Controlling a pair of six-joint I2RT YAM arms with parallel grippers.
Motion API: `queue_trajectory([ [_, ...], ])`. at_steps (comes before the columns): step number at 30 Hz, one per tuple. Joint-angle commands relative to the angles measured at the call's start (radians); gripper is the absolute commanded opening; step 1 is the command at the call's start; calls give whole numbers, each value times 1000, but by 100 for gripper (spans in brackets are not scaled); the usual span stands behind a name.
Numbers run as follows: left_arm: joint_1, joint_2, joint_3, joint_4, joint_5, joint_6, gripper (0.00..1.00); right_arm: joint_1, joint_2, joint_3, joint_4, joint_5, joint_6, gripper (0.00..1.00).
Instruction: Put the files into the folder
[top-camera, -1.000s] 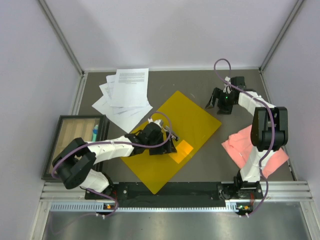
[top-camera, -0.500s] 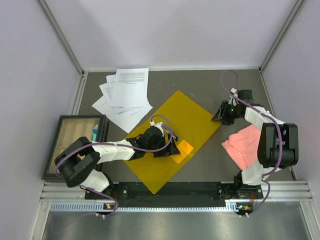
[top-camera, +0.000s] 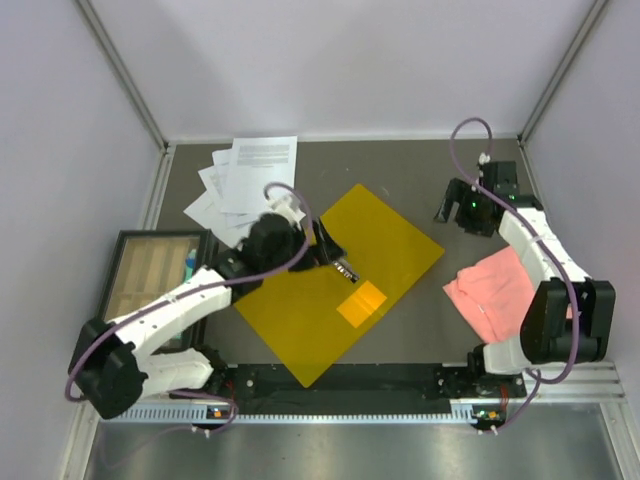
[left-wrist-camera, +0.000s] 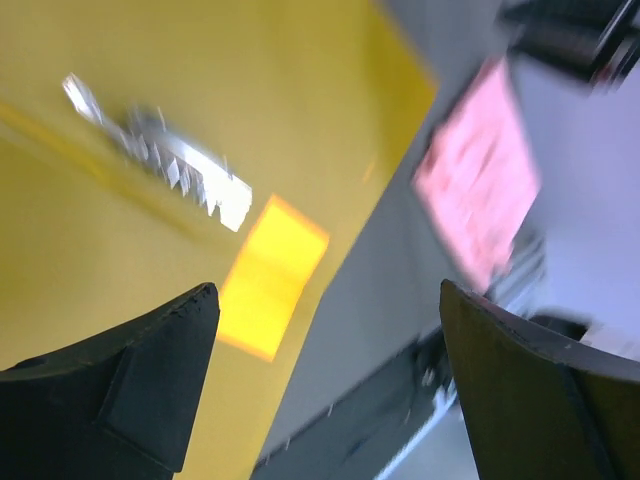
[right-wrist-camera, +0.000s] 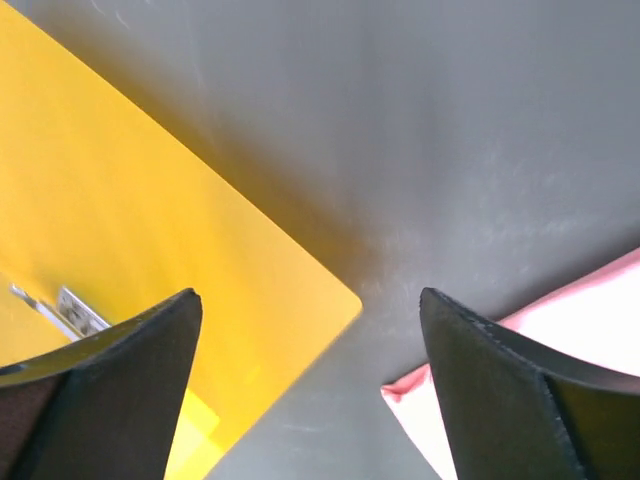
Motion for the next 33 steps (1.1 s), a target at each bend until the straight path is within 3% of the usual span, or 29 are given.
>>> queue_trajectory([
  [1, 213, -27, 110, -33, 70, 61, 94, 126, 19, 213, -40, 249, 9, 91],
  [5, 336, 51, 204, -8, 104, 28, 93, 212, 156, 361, 56, 121, 76, 97],
  [12, 497, 271, 221, 239, 146, -106, 88, 360, 511, 676, 231, -42, 200, 98],
  [13, 508, 298, 223, 333, 166, -92, 88, 382, 545, 696, 260, -44, 227, 98],
  [17, 577, 474, 389, 284, 217, -65, 86, 456, 738, 837, 388, -91, 315, 96],
  [21, 650, 649, 486, 363, 304, -124, 82, 493, 928, 1051, 474, -160, 350, 94],
  [28, 706, 847, 620, 389, 324, -158, 68, 522, 1215, 1271, 629, -166, 559, 77],
  [33, 713, 928, 664, 284, 290, -123, 61, 558, 1290, 1382, 514, -38, 557, 66],
])
